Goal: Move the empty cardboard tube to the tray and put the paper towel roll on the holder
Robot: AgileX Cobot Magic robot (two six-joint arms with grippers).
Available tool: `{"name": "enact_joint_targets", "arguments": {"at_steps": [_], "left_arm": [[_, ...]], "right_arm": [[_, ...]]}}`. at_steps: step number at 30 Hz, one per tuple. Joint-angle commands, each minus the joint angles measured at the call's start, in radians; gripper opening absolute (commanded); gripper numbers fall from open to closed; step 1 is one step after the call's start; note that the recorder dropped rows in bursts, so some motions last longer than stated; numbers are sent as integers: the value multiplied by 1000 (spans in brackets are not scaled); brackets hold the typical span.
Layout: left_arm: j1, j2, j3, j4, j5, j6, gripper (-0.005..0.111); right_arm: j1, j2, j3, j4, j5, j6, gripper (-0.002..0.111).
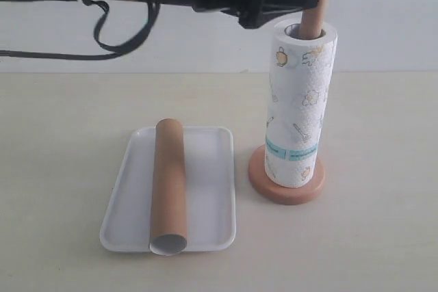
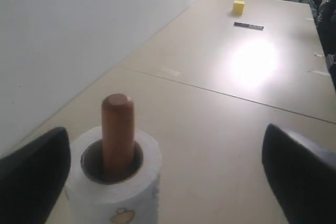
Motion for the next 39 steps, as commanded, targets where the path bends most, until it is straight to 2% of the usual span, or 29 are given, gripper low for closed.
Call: {"name": "enact_joint_targets", "arguments": {"at_steps": [1, 8, 11, 15, 21, 28, 33, 36, 39], "left_arm": [[-1, -103, 5, 123, -101, -211, 74], [2, -202, 24, 123, -563, -267, 4], [2, -247, 73, 123, -588, -286, 4], [2, -334, 217, 123, -569, -282, 4], [2, -496, 496, 123, -343, -285, 4], [2, -733, 812, 100, 49, -279, 4], [2, -913, 994, -26, 162, -194, 4], [2, -1035, 1081, -117, 174, -115, 4], [2, -1153, 1148, -141, 203, -92, 4]], "right_arm": [[-4, -4, -1, -6, 1, -3, 0], [-4, -4, -1, -6, 1, -3, 0], [-4, -4, -1, -6, 1, -3, 0], [-4, -4, -1, -6, 1, -3, 0], [-4, -4, -1, -6, 1, -3, 0], [-4, -4, -1, -6, 1, -3, 0], [-4, -4, -1, -6, 1, -3, 0], [-4, -4, -1, -6, 1, -3, 0], [-4, -4, -1, -6, 1, -3, 0]]}}
